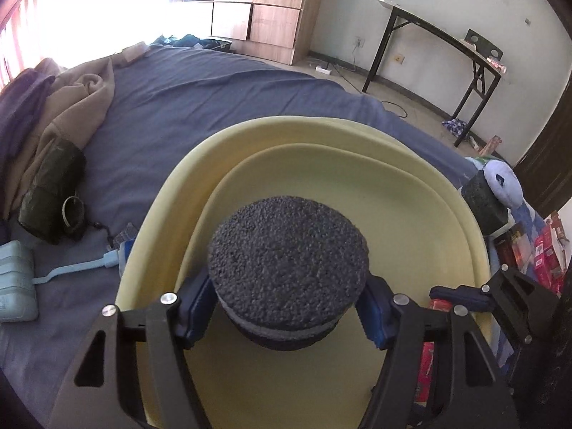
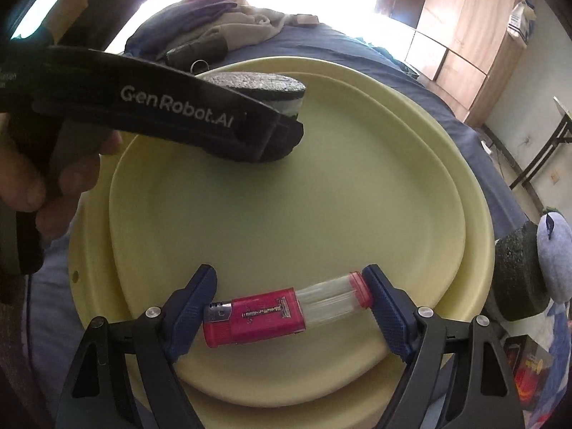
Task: Organize rigid objects
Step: 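Lower the foam cylinder into the yellow basin with the left tool while the right tool drops the lighter there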
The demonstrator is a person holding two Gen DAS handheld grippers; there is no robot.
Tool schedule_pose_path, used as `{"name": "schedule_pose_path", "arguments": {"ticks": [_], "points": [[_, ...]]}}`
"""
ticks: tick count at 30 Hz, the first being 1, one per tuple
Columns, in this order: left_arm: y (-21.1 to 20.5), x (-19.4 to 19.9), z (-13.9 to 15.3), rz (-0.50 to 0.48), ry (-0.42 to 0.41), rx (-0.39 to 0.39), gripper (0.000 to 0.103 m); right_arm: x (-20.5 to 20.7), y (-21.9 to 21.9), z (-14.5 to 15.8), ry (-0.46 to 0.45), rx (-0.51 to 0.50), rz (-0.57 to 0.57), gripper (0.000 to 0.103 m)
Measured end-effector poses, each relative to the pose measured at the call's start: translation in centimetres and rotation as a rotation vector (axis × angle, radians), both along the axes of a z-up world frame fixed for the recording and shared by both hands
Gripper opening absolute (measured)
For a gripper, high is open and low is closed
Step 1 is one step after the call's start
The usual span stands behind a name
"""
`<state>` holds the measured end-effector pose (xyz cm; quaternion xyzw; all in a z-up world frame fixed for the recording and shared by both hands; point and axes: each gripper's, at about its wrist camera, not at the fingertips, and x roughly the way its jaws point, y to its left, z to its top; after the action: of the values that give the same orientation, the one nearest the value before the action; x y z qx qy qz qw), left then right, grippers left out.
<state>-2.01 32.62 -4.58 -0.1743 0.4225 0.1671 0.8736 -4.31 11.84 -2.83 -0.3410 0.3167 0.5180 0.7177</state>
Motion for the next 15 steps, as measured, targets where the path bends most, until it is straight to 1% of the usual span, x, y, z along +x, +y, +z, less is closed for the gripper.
{"name": "schedule_pose_path", "arguments": {"ticks": [1, 4, 6, 8, 9, 11, 13, 14, 15], "points": [[0.0, 0.0, 0.0, 0.002, 0.001, -0.001, 0.069, 0.1, -0.5, 0.0, -0.004, 0.004, 0.003, 0.083], [0.0, 0.1, -0.1, 0.005, 0.012, 0.003, 0.070, -0.5, 0.0, -0.1, -0.012, 0.005, 0.004, 0.084], [0.1, 0.3, -0.1, 0.001, 0.017, -0.002, 0.073, -0.7, -0.2, -0.2, -0.012, 0.007, 0.001, 0.086], [0.2, 0.3, 0.1, 0.001, 0.010, -0.018, 0.082, -1.1, -0.4, -0.3, -0.008, 0.008, 0.001, 0.088], [0.2, 0.2, 0.5, 0.004, -0.006, -0.018, 0.084, -1.0, -0.3, -0.4, -0.007, 0.009, -0.001, 0.088], [0.0, -0.2, 1.4, 0.006, -0.037, -0.008, 0.096, -1.3, -0.2, -0.2, -0.013, 0.012, -0.001, 0.090], [-0.4, -0.9, 2.7, 0.005, -0.086, 0.011, 0.102, -1.7, -0.4, 0.2, -0.041, 0.007, 0.000, 0.097], [-0.5, -1.2, 3.2, 0.005, -0.105, 0.016, 0.103, -2.0, -0.6, 0.6, -0.048, 0.014, 0.003, 0.103], [-0.6, -1.6, 3.9, 0.006, -0.135, 0.022, 0.103, -2.2, -1.0, 1.1, -0.054, 0.029, 0.003, 0.103]]}}
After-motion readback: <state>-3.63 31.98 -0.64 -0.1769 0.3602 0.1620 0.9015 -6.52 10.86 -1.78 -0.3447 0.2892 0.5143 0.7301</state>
